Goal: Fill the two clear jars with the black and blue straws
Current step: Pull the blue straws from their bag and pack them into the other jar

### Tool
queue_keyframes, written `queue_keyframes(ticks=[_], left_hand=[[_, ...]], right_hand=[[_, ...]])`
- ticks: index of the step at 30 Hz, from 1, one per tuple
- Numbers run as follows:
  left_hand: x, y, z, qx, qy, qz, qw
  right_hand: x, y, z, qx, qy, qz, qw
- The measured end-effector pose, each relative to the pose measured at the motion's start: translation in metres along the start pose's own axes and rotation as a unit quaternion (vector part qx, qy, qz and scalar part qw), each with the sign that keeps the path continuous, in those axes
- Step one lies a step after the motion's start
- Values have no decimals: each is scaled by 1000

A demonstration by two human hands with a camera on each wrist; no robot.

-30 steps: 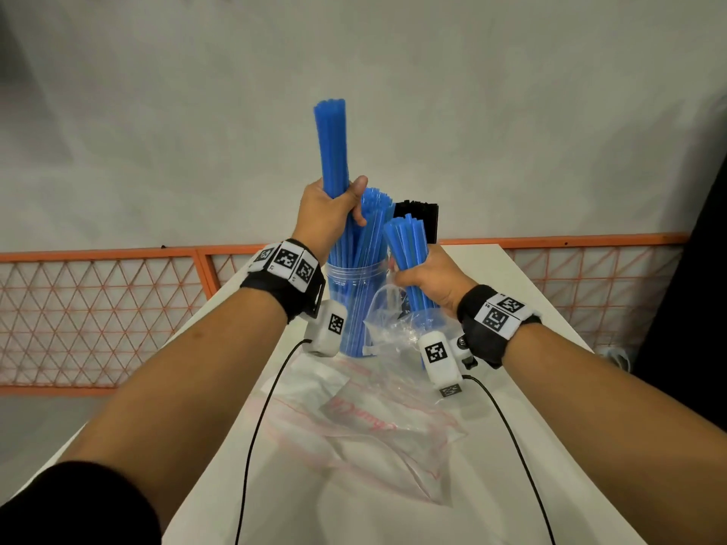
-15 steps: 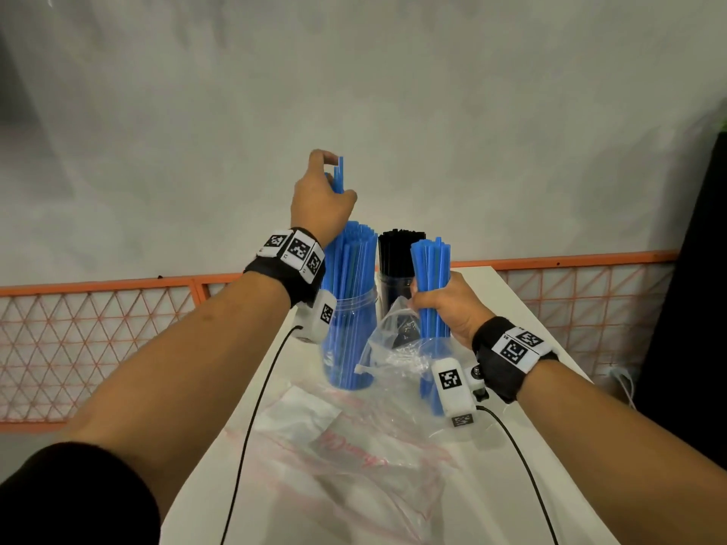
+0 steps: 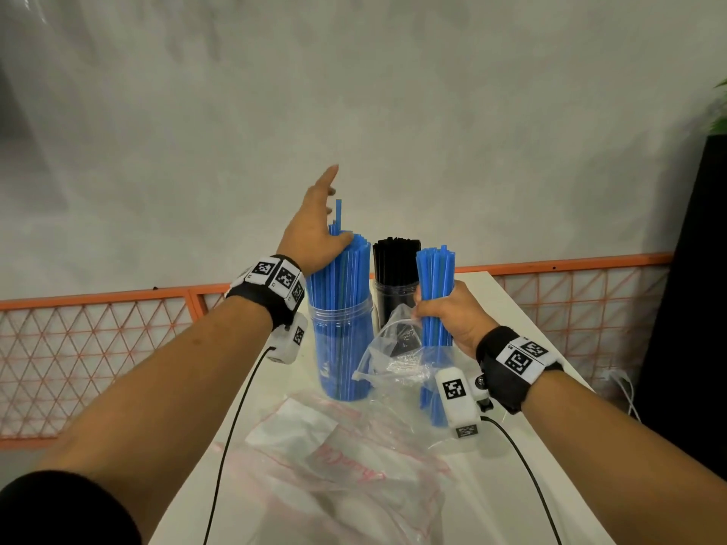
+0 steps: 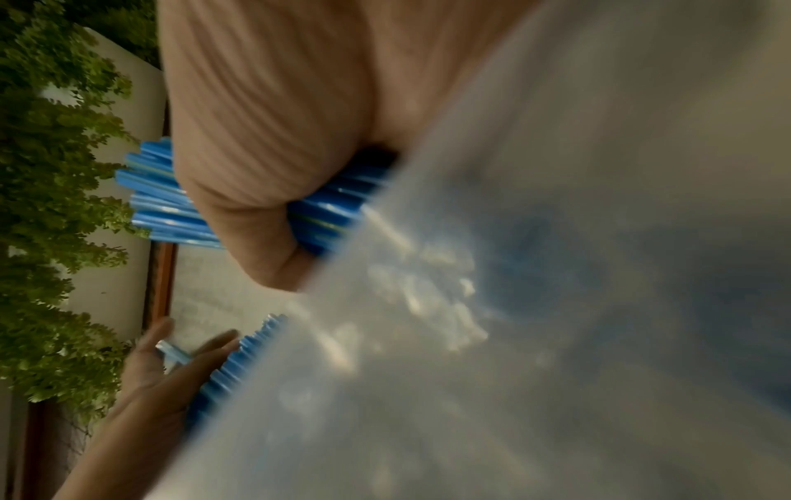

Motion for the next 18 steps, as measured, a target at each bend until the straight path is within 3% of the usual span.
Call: queue_keyframes(ticks=[3, 6, 8, 13, 18], left_hand=[[1, -2, 3, -63, -45, -35, 996], [-12, 5, -5, -7, -89, -143, 986], [-16, 10, -10, 15, -96, -173, 980], [-21, 12, -4, -13, -122, -205, 971], [-24, 11, -2, -8, -145, -180, 973]], right_hand=[[0, 0, 0, 2, -4, 1, 1000], [-1, -1, 1, 4, -7, 5, 1000], [0, -1, 1, 7, -8, 7, 1000], [2, 1, 2, 14, -14, 3, 1000], [2, 3, 7, 14, -34, 0, 999]])
Point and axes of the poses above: each hand's wrist, its own y-axis away from the middle knuckle, its own x-axis out of the back of the hand, z = x × y, the point moved 4 cm from there along -y, towards the middle knuckle, and after that the axes turned 4 degrees about z, right-handed, at the moved point
